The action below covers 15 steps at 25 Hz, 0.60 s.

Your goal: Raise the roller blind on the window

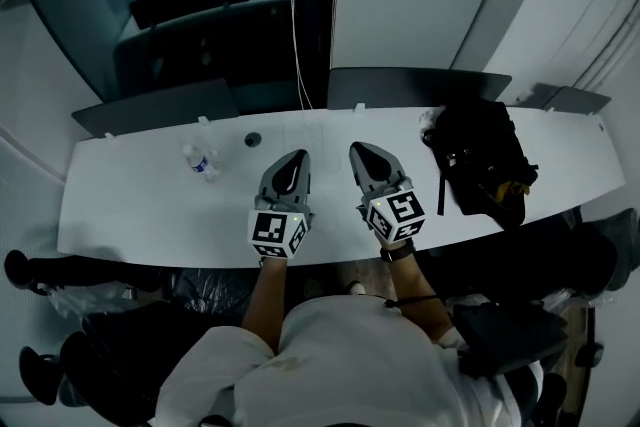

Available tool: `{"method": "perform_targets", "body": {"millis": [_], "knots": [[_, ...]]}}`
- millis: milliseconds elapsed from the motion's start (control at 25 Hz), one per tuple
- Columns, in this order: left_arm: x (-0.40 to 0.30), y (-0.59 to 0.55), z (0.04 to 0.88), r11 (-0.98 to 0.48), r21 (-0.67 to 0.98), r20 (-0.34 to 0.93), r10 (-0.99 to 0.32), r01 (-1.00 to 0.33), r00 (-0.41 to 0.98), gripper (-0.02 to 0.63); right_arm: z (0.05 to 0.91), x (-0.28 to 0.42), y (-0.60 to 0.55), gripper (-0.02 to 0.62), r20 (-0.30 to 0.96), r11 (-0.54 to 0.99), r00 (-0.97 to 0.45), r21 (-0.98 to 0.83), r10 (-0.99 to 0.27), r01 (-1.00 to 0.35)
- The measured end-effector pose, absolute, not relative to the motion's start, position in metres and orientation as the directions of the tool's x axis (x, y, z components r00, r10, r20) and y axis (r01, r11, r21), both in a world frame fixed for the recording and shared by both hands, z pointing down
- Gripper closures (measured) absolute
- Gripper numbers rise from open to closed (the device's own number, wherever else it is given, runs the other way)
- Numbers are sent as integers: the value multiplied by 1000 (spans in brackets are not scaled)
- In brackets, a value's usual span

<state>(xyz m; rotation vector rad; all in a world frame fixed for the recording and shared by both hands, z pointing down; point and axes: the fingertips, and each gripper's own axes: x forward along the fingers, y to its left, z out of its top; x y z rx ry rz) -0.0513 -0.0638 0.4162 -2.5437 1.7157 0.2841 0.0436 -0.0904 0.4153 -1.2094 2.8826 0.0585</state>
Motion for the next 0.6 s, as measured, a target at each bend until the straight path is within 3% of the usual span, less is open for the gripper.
{"method": "perform_targets", "body": {"millis": [600], "knots": [[-8, -78, 416, -381, 52, -168, -915, -923, 368, 601, 415, 84, -100, 584, -24, 697, -698, 27, -716, -716]]}}
